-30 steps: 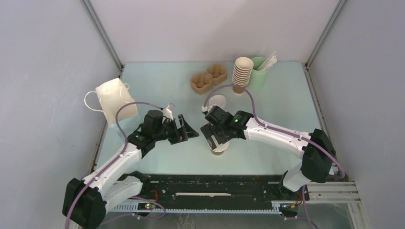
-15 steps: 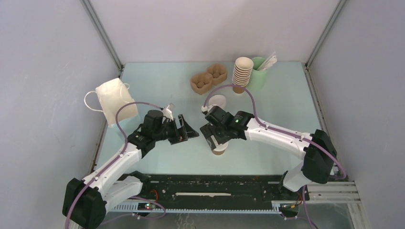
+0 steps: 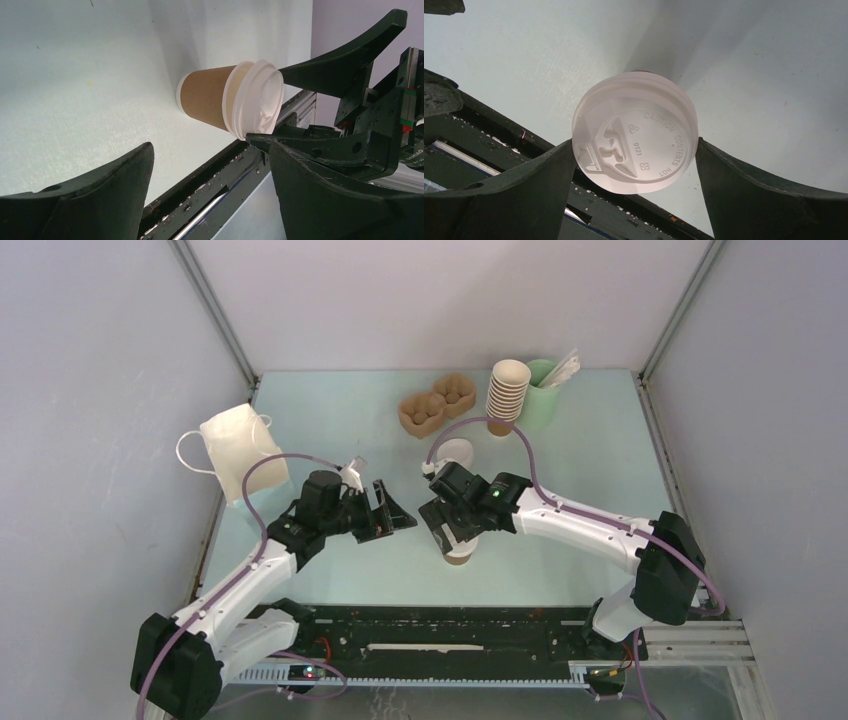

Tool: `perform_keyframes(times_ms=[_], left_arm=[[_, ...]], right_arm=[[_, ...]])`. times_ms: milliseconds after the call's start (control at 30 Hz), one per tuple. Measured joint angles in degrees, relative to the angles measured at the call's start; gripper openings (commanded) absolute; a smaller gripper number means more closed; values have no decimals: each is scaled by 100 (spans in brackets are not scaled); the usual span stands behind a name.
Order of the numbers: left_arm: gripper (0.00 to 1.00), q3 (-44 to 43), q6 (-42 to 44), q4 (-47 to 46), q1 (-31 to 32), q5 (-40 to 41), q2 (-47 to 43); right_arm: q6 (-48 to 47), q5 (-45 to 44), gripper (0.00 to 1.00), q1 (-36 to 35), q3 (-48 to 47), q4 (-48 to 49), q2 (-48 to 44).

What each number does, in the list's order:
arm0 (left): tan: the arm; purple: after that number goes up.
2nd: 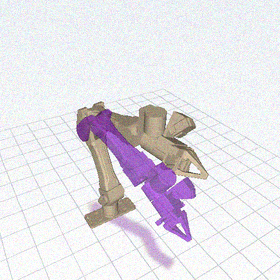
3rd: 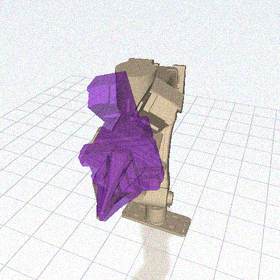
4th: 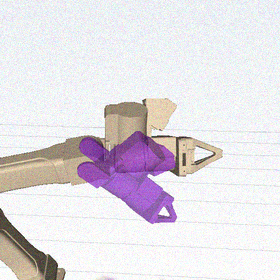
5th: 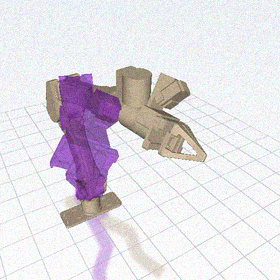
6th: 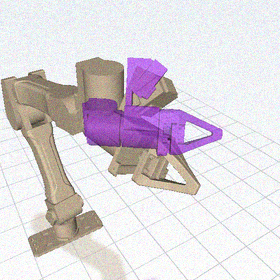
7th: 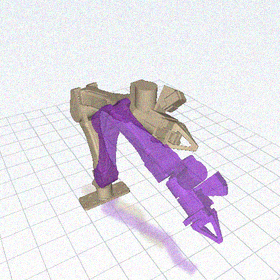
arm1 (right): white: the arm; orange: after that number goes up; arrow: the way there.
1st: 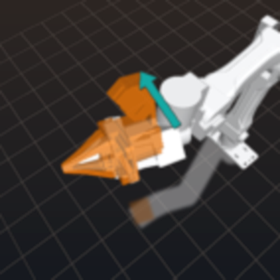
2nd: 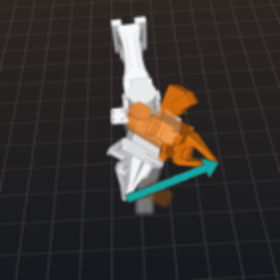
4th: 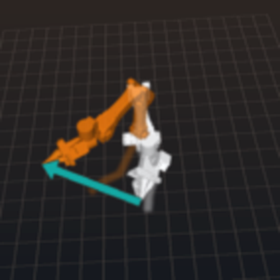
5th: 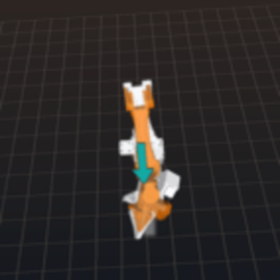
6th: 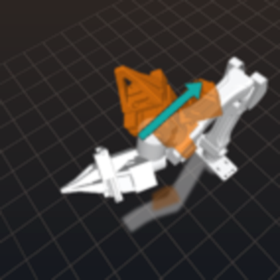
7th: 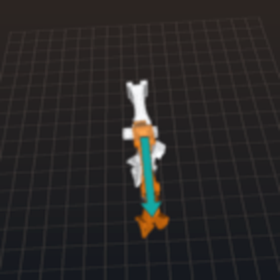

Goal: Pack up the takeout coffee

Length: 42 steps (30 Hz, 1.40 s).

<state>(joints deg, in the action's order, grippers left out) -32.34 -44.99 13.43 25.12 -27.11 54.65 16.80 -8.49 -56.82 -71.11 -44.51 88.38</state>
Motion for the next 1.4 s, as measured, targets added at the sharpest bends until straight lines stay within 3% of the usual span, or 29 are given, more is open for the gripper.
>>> perform_keyframes(times_ms=[1133,1400], left_arm=[[91,0,2,81,2,-7,-2],[96,-2,2,83,42,-11,0]], right_arm=[[2,-83,100,17,2,22,164],[4,-17,100,52,2,24,98]])
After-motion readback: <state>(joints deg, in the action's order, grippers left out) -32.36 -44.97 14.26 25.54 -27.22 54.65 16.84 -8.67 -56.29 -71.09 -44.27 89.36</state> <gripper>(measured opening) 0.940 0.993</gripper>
